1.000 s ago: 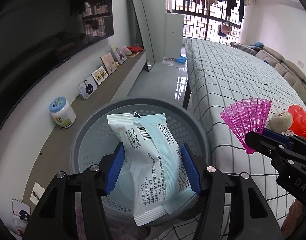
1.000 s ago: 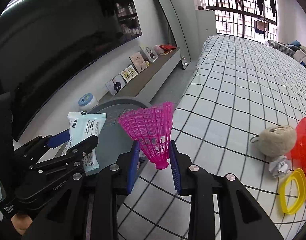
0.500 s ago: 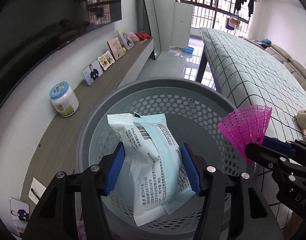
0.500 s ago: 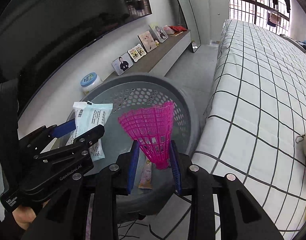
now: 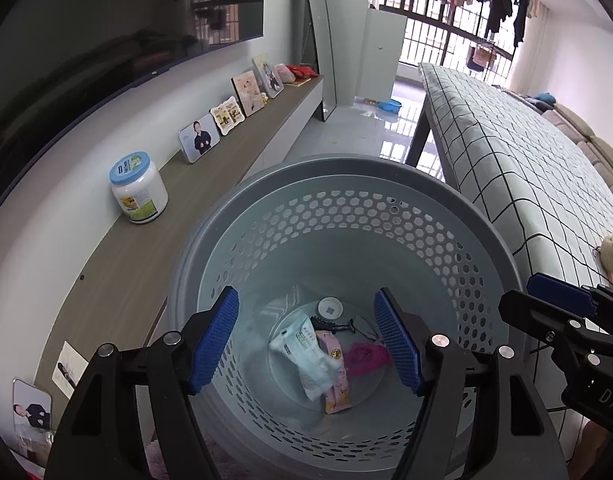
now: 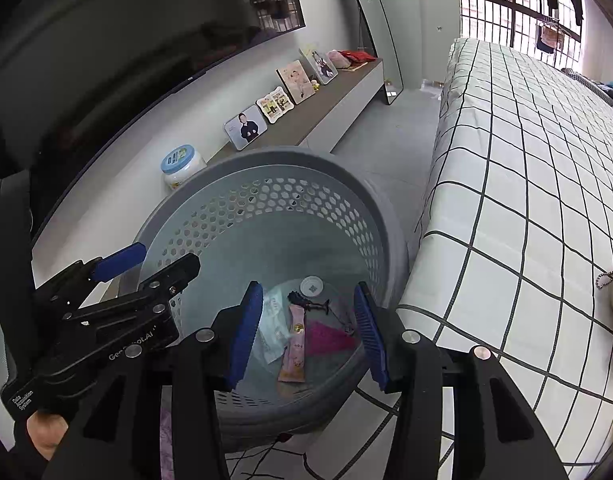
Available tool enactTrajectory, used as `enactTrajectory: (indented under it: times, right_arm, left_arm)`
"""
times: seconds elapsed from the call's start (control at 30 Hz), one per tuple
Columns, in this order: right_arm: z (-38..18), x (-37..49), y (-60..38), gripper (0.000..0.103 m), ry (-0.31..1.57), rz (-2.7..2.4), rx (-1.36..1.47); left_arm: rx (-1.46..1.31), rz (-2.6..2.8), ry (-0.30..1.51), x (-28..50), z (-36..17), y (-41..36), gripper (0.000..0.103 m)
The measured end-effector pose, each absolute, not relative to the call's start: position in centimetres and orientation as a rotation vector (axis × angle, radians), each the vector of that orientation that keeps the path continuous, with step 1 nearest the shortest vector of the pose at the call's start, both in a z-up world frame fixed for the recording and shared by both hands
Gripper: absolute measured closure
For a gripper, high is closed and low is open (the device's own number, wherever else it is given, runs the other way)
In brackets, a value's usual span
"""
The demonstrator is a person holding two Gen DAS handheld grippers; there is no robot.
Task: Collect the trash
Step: 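Carry the tissue pack and shuttlecock over the grey basket and release both, then move both tools back over the bed toward the red bag and yellow ring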
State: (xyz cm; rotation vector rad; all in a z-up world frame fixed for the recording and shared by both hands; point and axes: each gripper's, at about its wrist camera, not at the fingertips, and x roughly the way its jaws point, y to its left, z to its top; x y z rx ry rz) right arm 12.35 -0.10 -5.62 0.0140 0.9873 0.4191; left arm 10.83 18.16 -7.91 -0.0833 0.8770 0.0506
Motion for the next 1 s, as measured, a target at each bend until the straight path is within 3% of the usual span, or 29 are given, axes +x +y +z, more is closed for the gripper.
enactTrajectory:
  times: [0.67, 1.0]
  right_arm:
    - [-4.9, 11.8, -0.5, 0.057, 0.973, 0.425, 0.025]
    - [-3.0, 10.3, -2.0, 0.051, 0.936, 0.415, 0.044]
  left_arm:
    - [-0.081, 0.085, 0.870, 10.3, -7.3, 18.3, 0.033]
    - [-0.088, 0.112, 0.869, 8.4, -6.1, 17.8, 0.029]
